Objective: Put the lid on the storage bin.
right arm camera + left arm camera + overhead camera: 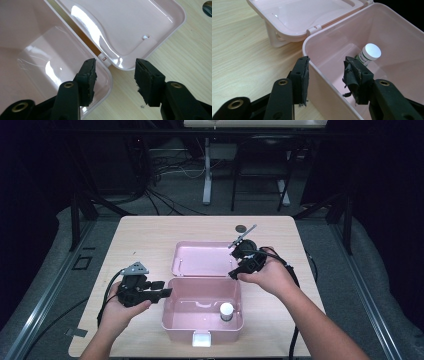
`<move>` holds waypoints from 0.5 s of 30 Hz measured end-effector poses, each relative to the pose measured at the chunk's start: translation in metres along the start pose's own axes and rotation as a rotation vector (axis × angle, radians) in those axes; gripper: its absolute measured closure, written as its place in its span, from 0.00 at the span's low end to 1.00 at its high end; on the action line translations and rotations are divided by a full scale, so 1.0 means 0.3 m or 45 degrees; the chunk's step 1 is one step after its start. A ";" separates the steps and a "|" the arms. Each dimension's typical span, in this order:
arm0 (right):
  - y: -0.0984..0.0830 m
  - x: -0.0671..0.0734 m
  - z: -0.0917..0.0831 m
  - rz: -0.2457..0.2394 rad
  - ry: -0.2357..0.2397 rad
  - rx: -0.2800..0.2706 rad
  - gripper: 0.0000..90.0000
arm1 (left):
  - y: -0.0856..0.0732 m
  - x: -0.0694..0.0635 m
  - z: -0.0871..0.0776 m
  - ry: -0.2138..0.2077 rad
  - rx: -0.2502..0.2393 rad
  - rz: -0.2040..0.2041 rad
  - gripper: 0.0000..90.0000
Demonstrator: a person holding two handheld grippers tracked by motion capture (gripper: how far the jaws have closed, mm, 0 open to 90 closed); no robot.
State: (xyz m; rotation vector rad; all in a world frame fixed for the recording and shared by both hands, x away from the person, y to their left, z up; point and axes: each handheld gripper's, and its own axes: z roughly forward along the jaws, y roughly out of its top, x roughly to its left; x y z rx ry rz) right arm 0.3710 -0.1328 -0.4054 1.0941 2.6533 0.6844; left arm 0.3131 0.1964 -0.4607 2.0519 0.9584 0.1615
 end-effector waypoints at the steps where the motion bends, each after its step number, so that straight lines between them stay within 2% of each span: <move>1: 0.000 -0.006 0.003 0.004 0.009 -0.008 0.58 | -0.001 -0.003 0.002 -0.002 0.002 -0.001 0.63; 3: 0.001 -0.014 0.008 0.015 0.006 -0.025 0.58 | -0.002 -0.006 0.009 0.006 0.018 0.016 0.64; 7: 0.001 -0.032 0.027 0.066 0.000 -0.035 0.59 | -0.004 -0.015 0.016 0.058 0.031 0.051 0.69; 11: 0.000 -0.048 0.043 0.086 -0.011 -0.051 0.58 | -0.004 -0.016 0.014 0.055 0.034 0.056 0.75; 12: -0.001 -0.051 0.045 0.097 -0.017 -0.042 0.58 | -0.005 -0.017 0.015 0.055 0.037 0.060 0.75; 13: -0.001 -0.057 0.050 0.137 -0.026 -0.025 0.58 | -0.005 -0.018 0.015 0.061 0.038 0.066 0.76; 15: 0.000 -0.064 0.058 0.148 -0.039 -0.015 0.58 | -0.006 -0.019 0.016 0.077 0.037 0.072 0.78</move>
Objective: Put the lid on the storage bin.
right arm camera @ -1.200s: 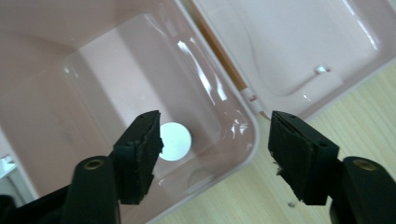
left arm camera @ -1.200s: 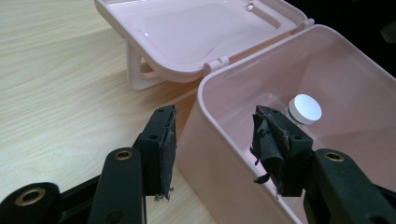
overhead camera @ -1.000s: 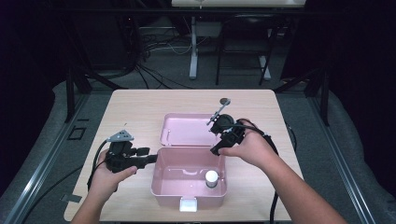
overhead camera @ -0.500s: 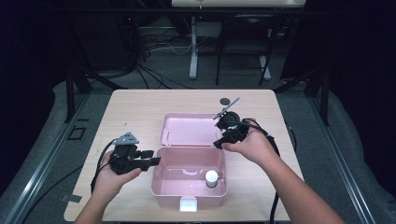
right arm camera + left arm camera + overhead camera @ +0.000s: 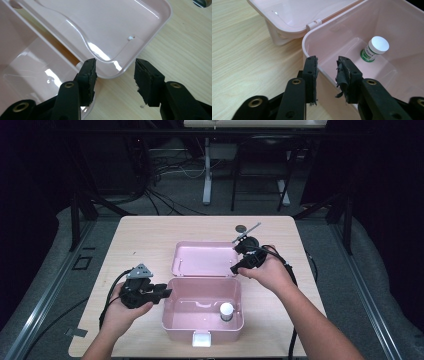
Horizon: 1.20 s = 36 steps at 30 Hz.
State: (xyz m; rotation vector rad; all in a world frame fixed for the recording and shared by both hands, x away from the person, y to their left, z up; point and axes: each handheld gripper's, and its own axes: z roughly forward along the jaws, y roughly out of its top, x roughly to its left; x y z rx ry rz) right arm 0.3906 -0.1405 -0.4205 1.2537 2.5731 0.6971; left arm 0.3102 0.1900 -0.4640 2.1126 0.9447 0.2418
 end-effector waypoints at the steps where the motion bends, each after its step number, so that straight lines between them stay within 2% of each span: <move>1: 0.002 -0.005 0.002 0.007 -0.015 -0.004 0.58 | 0.000 0.001 0.000 0.003 -0.001 0.005 0.79; 6: 0.010 -0.036 0.009 0.042 -0.035 -0.035 0.62 | -0.002 0.007 -0.001 -0.016 0.001 -0.016 0.81; 13: 0.015 -0.072 0.030 0.142 -0.039 -0.074 0.70 | -0.006 0.015 0.001 -0.028 -0.008 -0.025 0.81; 18: 0.017 -0.086 0.041 0.176 -0.052 -0.089 0.75 | -0.006 0.015 0.001 -0.031 -0.012 -0.037 0.81; 25: 0.041 -0.096 0.063 0.256 -0.055 -0.098 0.78 | -0.007 0.017 0.001 -0.034 -0.011 -0.042 0.81; 29: 0.056 -0.094 0.082 0.328 -0.013 -0.108 0.81 | -0.008 0.018 0.002 -0.036 -0.019 -0.050 0.81; 33: 0.068 -0.092 0.110 0.331 -0.055 -0.090 0.81 | -0.008 0.019 0.001 -0.042 -0.016 -0.056 0.81; 36: 0.075 -0.094 0.123 0.360 -0.081 -0.084 0.84 | -0.009 0.020 0.001 -0.042 -0.017 -0.057 0.81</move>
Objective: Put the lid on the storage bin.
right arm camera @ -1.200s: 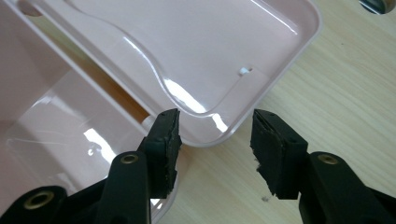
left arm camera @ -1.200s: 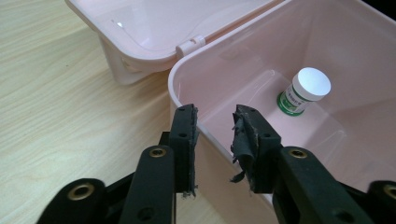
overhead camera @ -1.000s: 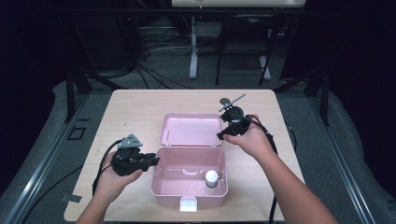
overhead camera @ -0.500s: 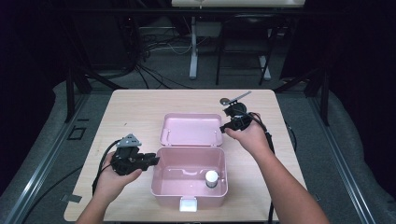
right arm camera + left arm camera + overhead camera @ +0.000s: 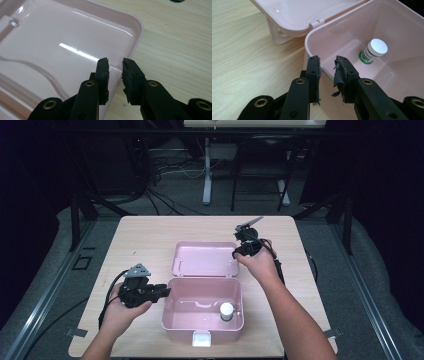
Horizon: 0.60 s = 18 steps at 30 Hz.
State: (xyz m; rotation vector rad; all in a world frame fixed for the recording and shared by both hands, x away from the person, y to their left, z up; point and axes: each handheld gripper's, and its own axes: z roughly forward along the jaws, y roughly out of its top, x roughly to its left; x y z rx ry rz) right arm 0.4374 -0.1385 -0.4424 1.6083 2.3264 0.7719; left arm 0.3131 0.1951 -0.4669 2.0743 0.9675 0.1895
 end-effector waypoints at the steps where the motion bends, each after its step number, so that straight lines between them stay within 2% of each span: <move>1: 0.002 -0.003 0.005 0.005 -0.011 -0.001 0.84 | 0.000 0.000 0.000 0.000 0.000 0.000 0.81; 10: 0.011 -0.027 0.048 0.107 -0.042 0.014 0.86 | -0.001 0.001 0.000 -0.004 -0.002 -0.012 0.82; 18: 0.017 -0.044 0.070 0.157 -0.045 0.014 0.90 | -0.001 0.001 0.000 -0.005 -0.003 -0.017 0.82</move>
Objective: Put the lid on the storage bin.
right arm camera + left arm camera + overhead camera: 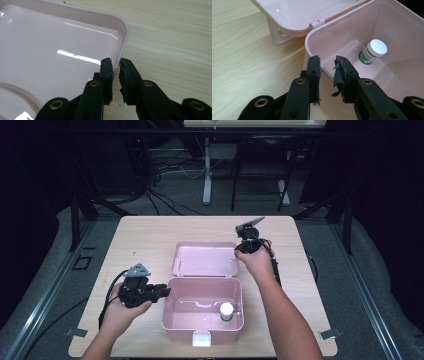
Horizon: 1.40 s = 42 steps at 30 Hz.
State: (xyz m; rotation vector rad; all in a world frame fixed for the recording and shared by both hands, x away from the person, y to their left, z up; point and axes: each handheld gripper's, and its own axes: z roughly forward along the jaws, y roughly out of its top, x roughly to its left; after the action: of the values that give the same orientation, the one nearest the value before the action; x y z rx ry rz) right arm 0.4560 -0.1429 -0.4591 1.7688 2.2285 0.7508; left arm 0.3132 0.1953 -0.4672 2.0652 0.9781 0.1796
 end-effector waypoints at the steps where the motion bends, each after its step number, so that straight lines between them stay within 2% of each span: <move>1: 0.002 0.001 0.004 0.012 -0.003 0.001 0.90 | 0.000 0.001 0.000 -0.002 0.001 0.002 0.82; 8: 0.012 -0.007 0.023 0.069 0.000 0.010 0.90 | 0.001 0.001 0.000 -0.002 0.002 0.001 0.82; 20: 0.013 -0.004 0.048 0.089 -0.002 0.035 0.90 | 0.000 0.002 0.000 -0.002 0.002 -0.002 0.82; 32: 0.016 -0.005 0.019 0.124 0.015 -0.003 0.92 | 0.000 0.001 0.001 -0.005 0.001 -0.008 0.82; 42: 0.013 -0.004 -0.020 0.106 0.014 -0.061 0.93 | 0.000 0.001 0.003 -0.004 -0.003 -0.010 0.82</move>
State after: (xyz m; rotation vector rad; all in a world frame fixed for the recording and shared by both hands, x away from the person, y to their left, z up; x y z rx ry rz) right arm 0.4568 -0.1449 -0.4522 1.8485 2.1368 0.8250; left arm 0.3137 0.1949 -0.4676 2.0584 0.9837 0.1731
